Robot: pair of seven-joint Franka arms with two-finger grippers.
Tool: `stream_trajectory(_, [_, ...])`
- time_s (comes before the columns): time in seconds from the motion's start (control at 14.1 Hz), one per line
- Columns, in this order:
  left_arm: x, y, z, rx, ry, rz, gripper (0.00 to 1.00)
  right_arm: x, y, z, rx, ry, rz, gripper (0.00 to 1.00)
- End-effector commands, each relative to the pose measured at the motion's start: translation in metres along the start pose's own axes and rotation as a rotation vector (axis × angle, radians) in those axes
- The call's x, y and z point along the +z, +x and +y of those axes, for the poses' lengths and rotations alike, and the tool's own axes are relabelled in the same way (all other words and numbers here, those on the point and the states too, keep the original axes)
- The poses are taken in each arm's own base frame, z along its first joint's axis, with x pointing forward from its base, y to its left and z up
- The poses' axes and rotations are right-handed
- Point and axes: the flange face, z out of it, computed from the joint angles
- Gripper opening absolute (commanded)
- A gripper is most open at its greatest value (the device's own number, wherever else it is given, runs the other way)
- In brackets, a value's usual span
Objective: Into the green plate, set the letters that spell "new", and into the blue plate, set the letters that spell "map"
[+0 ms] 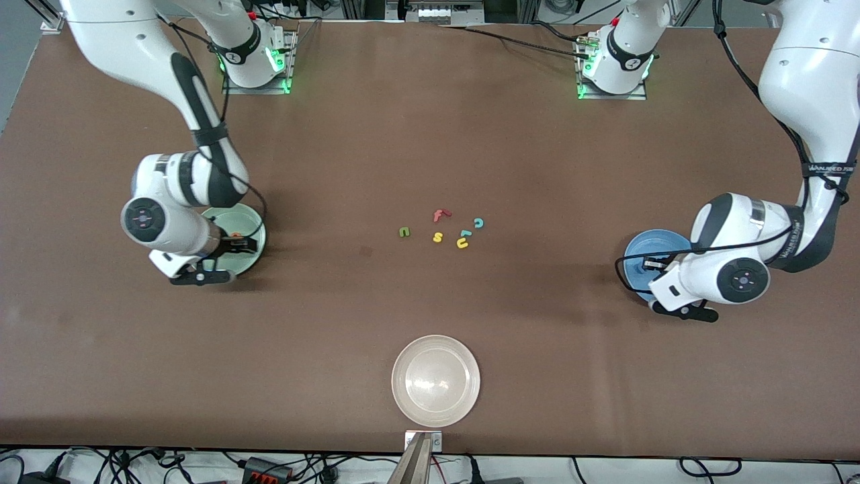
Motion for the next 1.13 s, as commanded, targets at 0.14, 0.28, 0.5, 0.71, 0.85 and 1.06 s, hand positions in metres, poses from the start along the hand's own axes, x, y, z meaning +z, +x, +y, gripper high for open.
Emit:
stream_trajectory(0.14, [0.006, 0.008, -0.008, 0.055, 0.082, 0.045, 0.99, -0.017, -0.008, -0.149, -0.127, 0.014, 0.061, 0.81])
stream_trajectory(0.28, [-0.001, 0.009, -0.007, 0.054, 0.084, 0.058, 1.00, -0.016, -0.013, -0.197, -0.063, 0.024, 0.070, 0.72])
stream_trajectory(0.5, [-0.016, 0.007, -0.005, 0.051, 0.081, 0.081, 1.00, -0.015, -0.018, -0.271, -0.104, 0.020, 0.104, 0.62])
stream_trajectory(0.71, [-0.086, -0.002, 0.017, 0.063, 0.093, 0.161, 1.00, 0.009, -0.032, -0.313, -0.086, 0.005, 0.099, 0.54])
stream_trajectory(0.85, [-0.129, -0.018, 0.032, 0.071, 0.111, 0.149, 1.00, 0.012, -0.040, -0.334, -0.060, 0.008, 0.108, 0.54])
stream_trajectory(1.06, [-0.197, -0.050, 0.051, 0.069, 0.128, 0.147, 1.00, 0.021, -0.047, -0.349, -0.006, 0.042, 0.081, 0.54])
